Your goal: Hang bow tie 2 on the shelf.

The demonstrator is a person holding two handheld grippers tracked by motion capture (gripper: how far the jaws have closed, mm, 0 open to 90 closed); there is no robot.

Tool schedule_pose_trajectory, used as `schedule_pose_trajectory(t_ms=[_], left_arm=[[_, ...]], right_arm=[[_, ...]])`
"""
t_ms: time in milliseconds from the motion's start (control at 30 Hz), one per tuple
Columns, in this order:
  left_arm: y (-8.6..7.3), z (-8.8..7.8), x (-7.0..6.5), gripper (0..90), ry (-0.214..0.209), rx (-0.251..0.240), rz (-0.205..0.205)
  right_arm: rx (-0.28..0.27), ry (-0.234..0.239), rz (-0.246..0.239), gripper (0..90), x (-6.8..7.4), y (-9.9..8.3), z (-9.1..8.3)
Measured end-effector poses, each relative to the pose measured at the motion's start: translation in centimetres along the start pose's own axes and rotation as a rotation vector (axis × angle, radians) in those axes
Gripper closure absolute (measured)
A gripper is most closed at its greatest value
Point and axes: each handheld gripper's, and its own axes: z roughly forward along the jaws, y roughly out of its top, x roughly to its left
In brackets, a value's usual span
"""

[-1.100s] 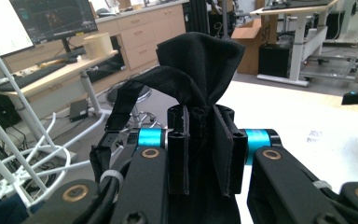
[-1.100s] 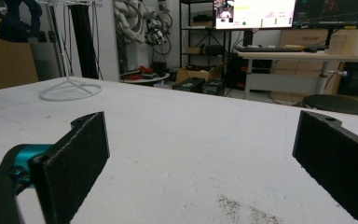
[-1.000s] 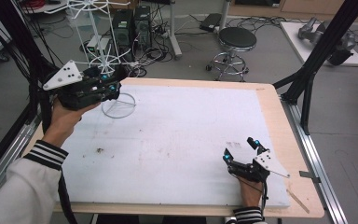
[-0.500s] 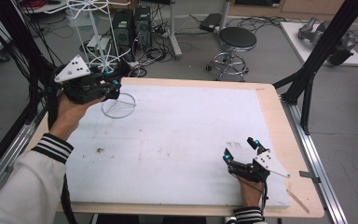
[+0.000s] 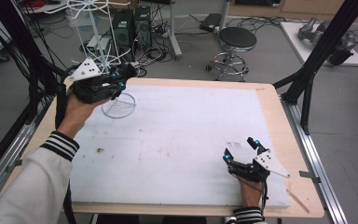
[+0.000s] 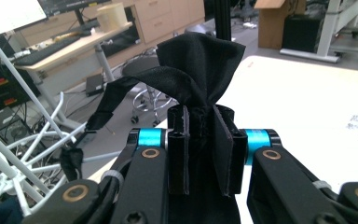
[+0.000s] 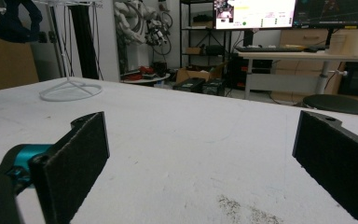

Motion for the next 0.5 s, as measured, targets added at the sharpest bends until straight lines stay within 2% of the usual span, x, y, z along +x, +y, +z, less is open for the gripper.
schedule_pose_trajectory(t_ms=[500], left_arm=[[-0.82,1.06,-0.43,76.7,0.005,0.035,-0.015]], right_arm=[[-0.005,-0.001,-0.004,2.9,-0.03,0.0,0.01]])
